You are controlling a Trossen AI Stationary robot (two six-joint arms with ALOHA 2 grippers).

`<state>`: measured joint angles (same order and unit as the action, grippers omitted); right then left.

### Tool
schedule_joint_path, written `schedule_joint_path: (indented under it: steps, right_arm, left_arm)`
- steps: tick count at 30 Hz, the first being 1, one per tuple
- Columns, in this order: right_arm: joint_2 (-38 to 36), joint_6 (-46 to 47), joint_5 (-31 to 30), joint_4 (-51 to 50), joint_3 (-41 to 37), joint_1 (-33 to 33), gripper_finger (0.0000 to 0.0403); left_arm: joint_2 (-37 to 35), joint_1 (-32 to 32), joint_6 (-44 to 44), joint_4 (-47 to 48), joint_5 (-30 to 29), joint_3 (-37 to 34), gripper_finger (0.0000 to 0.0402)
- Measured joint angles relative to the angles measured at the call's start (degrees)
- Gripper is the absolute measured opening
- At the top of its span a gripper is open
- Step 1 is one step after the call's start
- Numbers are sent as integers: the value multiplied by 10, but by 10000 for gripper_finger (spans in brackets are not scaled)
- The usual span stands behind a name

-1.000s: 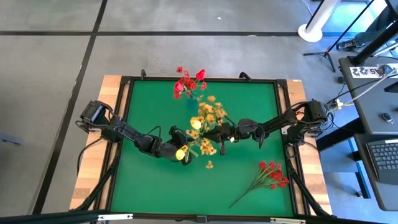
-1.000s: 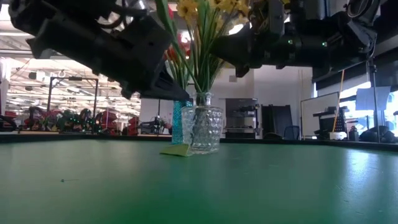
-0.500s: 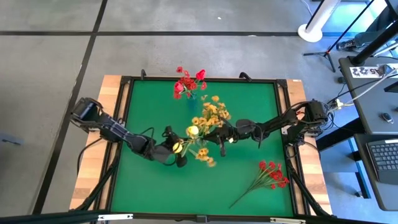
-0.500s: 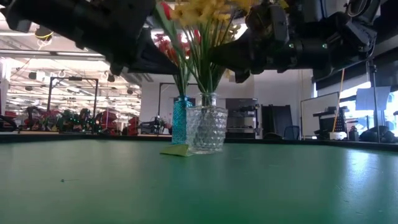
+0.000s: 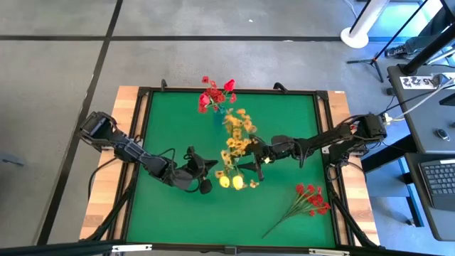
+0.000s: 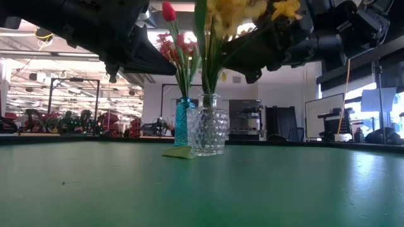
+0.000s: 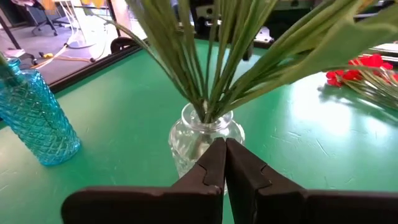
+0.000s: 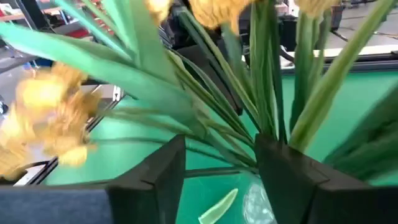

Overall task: Sort flowers into vase by color
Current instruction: Put the yellow flower into the transparent vase, then put the red flowers into the blue vase

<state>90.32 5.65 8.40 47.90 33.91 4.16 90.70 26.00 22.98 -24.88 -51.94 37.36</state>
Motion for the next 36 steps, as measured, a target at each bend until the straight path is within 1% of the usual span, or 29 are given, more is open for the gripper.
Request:
schedule_joint_path:
  steps: [3, 9, 12, 16, 23, 25, 27, 28, 30, 32, 34, 36]
  right_arm:
    - [-25, -3, -3, -19, 0, 0, 205]
    - [-77, -10, -3, -72, 0, 0, 205]
    - [-115, -18, -14, -149, 0, 0, 205]
    - [-176, -28, -45, -270, 0, 0, 204]
    - [-272, -28, -53, -347, 1, 0, 204]
    - [-304, -27, -53, -384, 1, 0, 204]
    - [-338, -5, -51, -453, 7, 0, 204]
    - [-355, 15, -42, -505, 13, 0, 204]
    - [-385, 58, -12, -625, 27, 0, 204]
    - [-405, 108, 14, -724, 38, 9, 204]
    - [-418, 142, 28, -779, 41, 38, 204]
    - [-422, 155, 32, -804, 41, 83, 204]
  left_arm:
    - [0, 0, 0, 0, 0, 0, 5]
    - [0, 0, 5, 0, 0, 0, 5]
    - [0, 1, 5, 3, 3, 0, 5]
    - [0, 7, 7, 20, 3, 0, 5]
    - [0, 9, 14, 23, 4, 0, 5]
    - [0, 10, 21, 24, 4, 0, 5]
    - [0, 16, 22, 25, 4, 0, 5]
    - [0, 20, 22, 26, 4, 0, 5]
    - [0, 31, 26, 30, 6, 0, 5]
    - [0, 40, 34, 32, 6, 0, 5]
    - [-2, 46, 45, 36, 9, 0, 5]
    - [-4, 48, 65, 34, 20, 0, 5]
